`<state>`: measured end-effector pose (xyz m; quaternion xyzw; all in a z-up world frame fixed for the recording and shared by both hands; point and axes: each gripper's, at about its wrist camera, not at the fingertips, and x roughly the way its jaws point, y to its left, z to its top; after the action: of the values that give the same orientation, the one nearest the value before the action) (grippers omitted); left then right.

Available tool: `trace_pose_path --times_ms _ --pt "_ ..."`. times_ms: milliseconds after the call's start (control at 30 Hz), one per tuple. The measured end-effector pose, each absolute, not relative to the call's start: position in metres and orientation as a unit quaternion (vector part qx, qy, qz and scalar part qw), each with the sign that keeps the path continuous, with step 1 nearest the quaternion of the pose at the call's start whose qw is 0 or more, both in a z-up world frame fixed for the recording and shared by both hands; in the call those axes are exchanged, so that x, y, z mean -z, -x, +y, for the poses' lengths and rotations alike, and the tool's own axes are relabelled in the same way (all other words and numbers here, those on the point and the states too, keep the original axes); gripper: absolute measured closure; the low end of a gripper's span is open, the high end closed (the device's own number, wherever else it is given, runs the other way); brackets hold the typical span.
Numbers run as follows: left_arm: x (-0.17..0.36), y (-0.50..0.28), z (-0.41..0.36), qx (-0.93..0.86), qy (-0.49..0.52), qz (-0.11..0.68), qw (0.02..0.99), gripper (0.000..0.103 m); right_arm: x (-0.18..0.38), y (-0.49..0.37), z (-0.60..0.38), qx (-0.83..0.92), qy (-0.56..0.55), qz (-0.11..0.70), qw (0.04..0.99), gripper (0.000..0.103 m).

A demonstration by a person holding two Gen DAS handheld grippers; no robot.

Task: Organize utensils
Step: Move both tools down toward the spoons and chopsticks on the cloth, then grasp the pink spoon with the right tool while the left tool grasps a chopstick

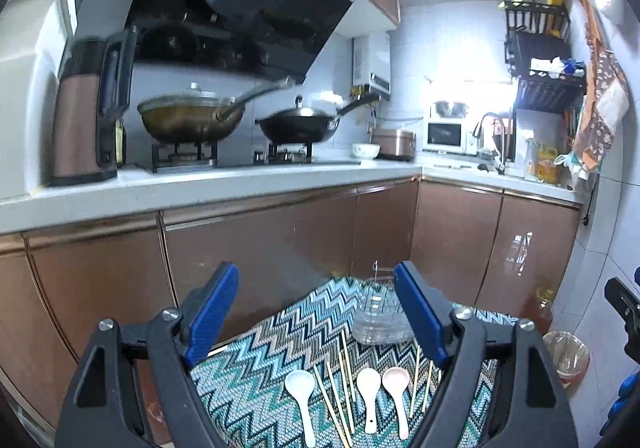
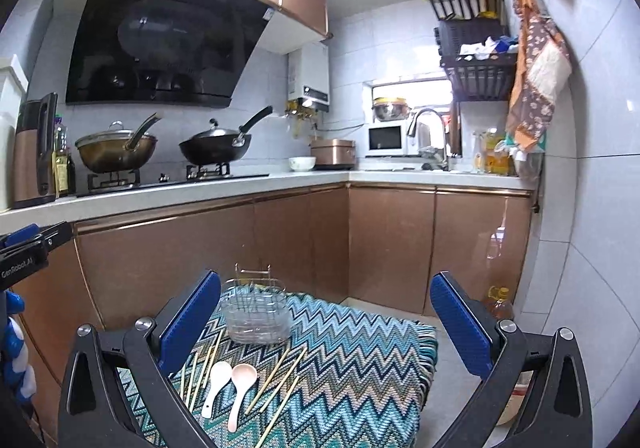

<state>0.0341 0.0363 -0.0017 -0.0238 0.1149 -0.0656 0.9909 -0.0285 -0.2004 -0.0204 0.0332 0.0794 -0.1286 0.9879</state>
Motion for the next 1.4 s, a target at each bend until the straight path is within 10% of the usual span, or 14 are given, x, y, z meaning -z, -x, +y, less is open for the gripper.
trace_pose_path --times_ms 433,800,1400 --pt "0.069 -0.114 0.068 0.093 0.054 0.227 0.968 0.024 0.067 -0.055 -0.212 0.014 -0.045 0.196 0.979 0.005" --pt "0.148 -0.177 0.061 0.2 0.127 0.381 0.894 0.026 0.138 -0.146 -0.213 -0.112 -0.084 0.323 0.936 0.054" --pt "0.248 -0.244 0.026 0.125 0.189 0.607 0.761 0.086 0.218 -0.247 -0.192 -0.264 -0.097 0.446 0.85 0.08"
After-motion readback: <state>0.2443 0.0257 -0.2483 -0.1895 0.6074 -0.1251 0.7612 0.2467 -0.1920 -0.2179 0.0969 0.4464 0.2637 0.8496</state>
